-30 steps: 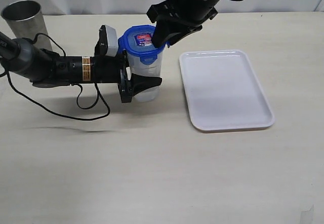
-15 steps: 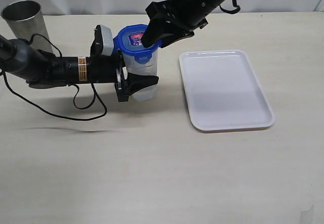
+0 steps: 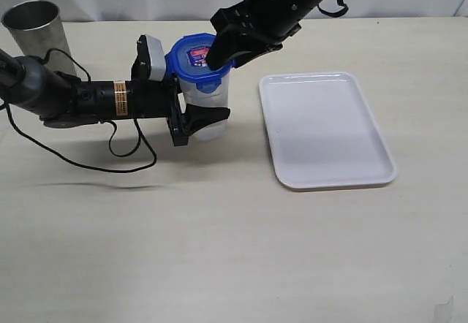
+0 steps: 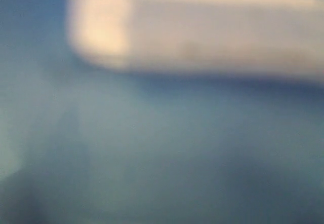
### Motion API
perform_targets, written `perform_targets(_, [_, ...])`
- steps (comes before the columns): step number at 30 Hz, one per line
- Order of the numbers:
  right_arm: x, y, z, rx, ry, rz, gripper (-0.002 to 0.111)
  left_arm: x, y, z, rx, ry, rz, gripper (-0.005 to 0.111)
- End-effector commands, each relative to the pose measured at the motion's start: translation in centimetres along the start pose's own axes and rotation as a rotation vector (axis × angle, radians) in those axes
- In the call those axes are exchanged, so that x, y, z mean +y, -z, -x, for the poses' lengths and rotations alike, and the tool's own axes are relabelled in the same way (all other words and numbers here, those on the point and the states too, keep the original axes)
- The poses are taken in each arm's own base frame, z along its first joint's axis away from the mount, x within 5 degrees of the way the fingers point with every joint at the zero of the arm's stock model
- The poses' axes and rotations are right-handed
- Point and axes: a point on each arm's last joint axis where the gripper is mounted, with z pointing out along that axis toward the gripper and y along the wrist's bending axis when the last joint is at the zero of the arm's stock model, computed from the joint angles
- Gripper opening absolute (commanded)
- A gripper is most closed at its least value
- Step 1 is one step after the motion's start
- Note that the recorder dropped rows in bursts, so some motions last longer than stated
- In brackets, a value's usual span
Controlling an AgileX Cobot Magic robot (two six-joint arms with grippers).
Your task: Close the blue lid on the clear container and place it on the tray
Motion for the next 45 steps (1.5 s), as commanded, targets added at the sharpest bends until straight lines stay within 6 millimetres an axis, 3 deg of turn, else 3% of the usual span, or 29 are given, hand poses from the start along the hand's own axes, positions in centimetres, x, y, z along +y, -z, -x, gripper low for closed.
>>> perform_targets(1, [0.2, -1.9, -1.0, 0.092, 0.071, -0.012, 0.040, 0.2, -0.7, 1.4, -0.066, 0.029, 0.034, 0.000])
perform_targets(9, [0.6, -0.9, -0.5, 0.070, 0.116, -0.035, 0.040, 0.1, -0.7, 0.9, -0.015, 0.049, 0.031, 0.000])
perform_targets(11, [1.1, 0.2, -0.2, 0.046, 0.139, -0.050, 0.040, 0.2, -0.8, 0.8, -0.004, 0.040, 0.037, 0.000])
perform_targets(17, [3.2, 4.0, 0.5, -0.037, 0.245, -0.114, 0.040, -0.6, -0.8, 0.9, -0.015, -0.290, -0.044, 0.000])
perform_targets(25, [5.6, 8.3, 0.7, -0.149, 0.373, -0.194, 0.040, -0.5, -0.8, 0.7, -0.001, -0.299, -0.042, 0.000])
perform_targets(28, [6.1, 9.1, 0.5, -0.152, 0.467, -0.204, 0.048, -0.7, -0.8, 0.7, 0.004, -0.368, -0.058, 0.000])
perform_targets(32, [6.4, 9.1, 0.0, -0.093, 0.625, -0.186, 0.053, -0.6, -0.7, 0.9, 0.012, -0.448, -0.060, 0.000])
perform_targets(36, [6.3, 8.3, -0.3, -0.051, 0.664, -0.197, 0.053, -0.6, -0.7, 0.8, 0.027, -0.482, -0.056, 0.000])
perform_targets(40, [6.8, 6.5, -0.4, 0.059, 0.671, -0.370, 0.053, -0.5, -0.7, 0.6, 0.043, -0.493, -0.055, 0.000])
perform_targets(45, [8.9, 4.7, -0.3, 0.163, 0.740, -0.532, 0.053, -0.5, -0.7, 0.2, 0.089, -0.525, -0.064, 0.000])
